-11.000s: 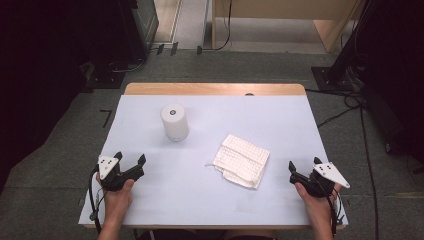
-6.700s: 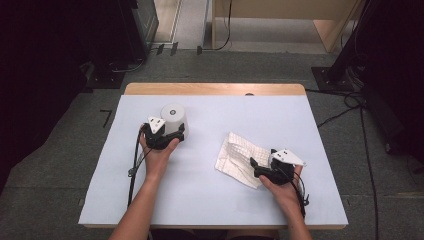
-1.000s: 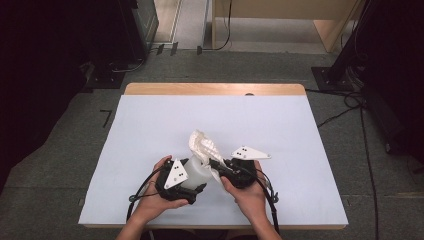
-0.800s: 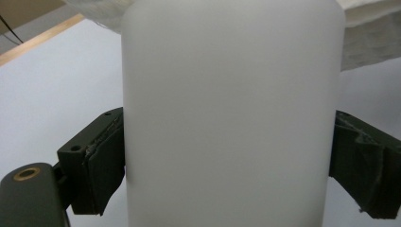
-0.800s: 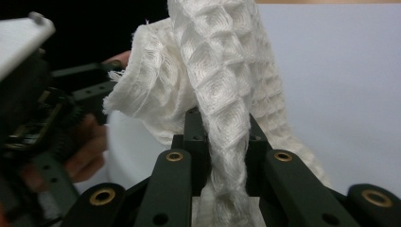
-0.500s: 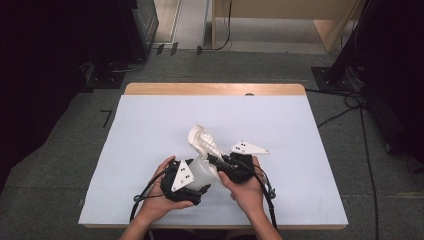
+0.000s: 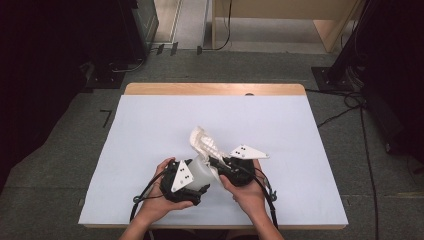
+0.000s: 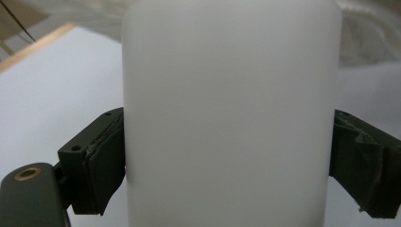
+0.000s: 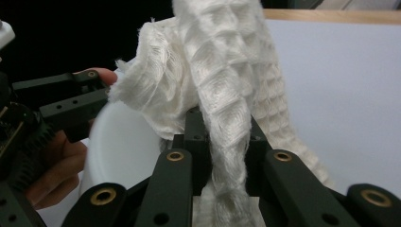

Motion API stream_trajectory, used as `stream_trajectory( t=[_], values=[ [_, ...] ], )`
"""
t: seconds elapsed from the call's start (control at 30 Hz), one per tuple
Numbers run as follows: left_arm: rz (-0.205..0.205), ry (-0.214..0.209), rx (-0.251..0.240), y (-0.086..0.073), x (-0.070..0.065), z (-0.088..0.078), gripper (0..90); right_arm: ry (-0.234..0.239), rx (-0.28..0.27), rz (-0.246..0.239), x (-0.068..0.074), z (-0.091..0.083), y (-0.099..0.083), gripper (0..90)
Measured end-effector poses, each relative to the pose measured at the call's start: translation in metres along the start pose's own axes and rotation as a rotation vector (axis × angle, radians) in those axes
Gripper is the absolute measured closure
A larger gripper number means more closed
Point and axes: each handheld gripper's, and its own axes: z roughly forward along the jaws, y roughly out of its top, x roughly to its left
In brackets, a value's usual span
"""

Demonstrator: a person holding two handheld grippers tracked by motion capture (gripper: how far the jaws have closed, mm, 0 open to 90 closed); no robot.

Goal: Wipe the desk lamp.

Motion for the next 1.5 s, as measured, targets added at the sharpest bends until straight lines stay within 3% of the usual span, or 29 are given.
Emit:
stream_trajectory(
  t=[0.03, 0.13, 0.2, 0.23, 0.27, 0.33, 0.4, 0.43, 0.47, 0.5, 0.57, 0.6, 0.73, 0.8, 0.83, 0.87, 0.9, 0.97, 1.03, 1.07, 1.1, 1.17, 1.2, 1.3, 1.4, 1.5],
  values=[
    [-0.015, -0.003, -0.004, 0.000, 0.001, 0.000, 8.7, 0.010, 0.008, 0.024, -0.002, -0.002, -0.001, 79.4],
    [-0.024, 0.006, -0.005, 0.000, 0.001, 0.001, 8.7, 0.042, 0.025, -0.006, 0.002, -0.011, 0.002, 80.1],
    [0.035, 0.019, -0.003, 0.000, -0.005, 0.001, 8.7, 0.101, 0.006, -0.018, 0.009, -0.015, 0.006, 80.1],
    [0.035, 0.019, -0.003, 0.000, -0.005, 0.001, 8.7, 0.126, -0.008, -0.026, 0.012, -0.014, 0.007, 80.1],
    [0.081, 0.024, -0.001, 0.001, -0.010, 0.000, 8.8, 0.127, -0.018, -0.032, 0.014, -0.013, 0.009, 79.8],
    [0.065, 0.020, 0.002, 0.001, -0.008, 0.000, 8.8, 0.075, -0.025, -0.033, 0.014, -0.006, 0.009, 79.0],
    [0.005, 0.015, -0.007, 0.000, -0.003, 0.000, 8.7, -0.015, -0.006, -0.029, 0.007, 0.002, 0.004, 78.8],
    [0.005, 0.015, -0.007, 0.000, -0.003, 0.000, 8.7, -0.015, -0.006, -0.029, 0.007, 0.002, 0.004, 78.8],
    [-0.028, 0.005, -0.009, -0.001, 0.001, 0.000, 8.7, -0.020, -0.004, 0.027, -0.001, 0.001, -0.001, 79.3],
    [-0.028, 0.005, -0.009, -0.001, 0.001, 0.000, 8.7, -0.020, -0.004, 0.027, -0.001, 0.001, -0.001, 79.3],
    [-0.040, 0.005, -0.010, -0.001, 0.002, 0.001, 8.7, 0.000, 0.014, 0.018, -0.001, -0.004, 0.000, 79.8],
    [-0.029, 0.008, -0.010, -0.001, 0.001, 0.000, 8.7, 0.058, 0.000, -0.016, 0.007, -0.011, 0.003, 80.0],
    [0.011, 0.017, -0.026, 0.000, -0.005, -0.001, 8.8, 0.137, -0.035, -0.068, 0.024, -0.014, 0.012, 79.7],
    [0.025, 0.016, -0.026, 0.001, -0.007, -0.001, 8.8, 0.125, -0.041, -0.073, 0.025, -0.011, 0.013, 79.6],
    [0.009, 0.012, -0.023, 0.001, -0.005, -0.001, 8.8, 0.070, -0.055, -0.056, 0.021, -0.003, 0.011, 79.6],
    [0.009, 0.012, -0.023, 0.001, -0.005, -0.001, 8.8, 0.070, -0.055, -0.056, 0.021, -0.003, 0.011, 79.6],
    [-0.017, 0.012, -0.023, 0.000, -0.001, -0.001, 8.7, 0.015, -0.031, -0.017, 0.011, 0.002, 0.007, 79.7],
    [-0.025, 0.010, -0.025, -0.001, 0.000, -0.001, 8.7, 0.007, -0.021, 0.002, 0.007, 0.001, 0.005, 79.7],
    [-0.031, 0.006, -0.028, -0.001, 0.001, -0.001, 8.7, 0.027, -0.003, 0.014, 0.004, -0.003, 0.004, 79.9],
    [-0.024, 0.012, -0.029, -0.001, 0.000, -0.001, 8.8, 0.077, -0.001, -0.005, 0.008, -0.009, 0.005, 80.1],
    [-0.024, 0.012, -0.029, -0.001, 0.000, -0.001, 8.8, 0.077, -0.001, -0.005, 0.008, -0.009, 0.005, 80.1],
    [0.013, 0.010, -0.039, -0.002, -0.004, -0.002, 8.8, 0.146, -0.029, -0.026, 0.020, -0.012, 0.009, 80.2],
    [0.030, 0.010, -0.040, -0.002, -0.005, -0.002, 8.8, 0.156, -0.034, -0.035, 0.023, -0.011, 0.011, 80.1],
    [0.034, 0.012, -0.043, -0.002, -0.006, -0.002, 8.8, 0.105, -0.045, -0.026, 0.021, -0.003, 0.012, 79.8],
    [0.016, 0.006, -0.042, -0.002, -0.004, -0.002, 8.8, 0.020, -0.029, 0.009, 0.007, 0.002, 0.007, 79.9],
    [0.008, 0.014, -0.046, -0.002, -0.002, -0.001, 8.7, 0.019, 0.002, 0.020, 0.002, -0.004, 0.006, 79.9]
  ],
)
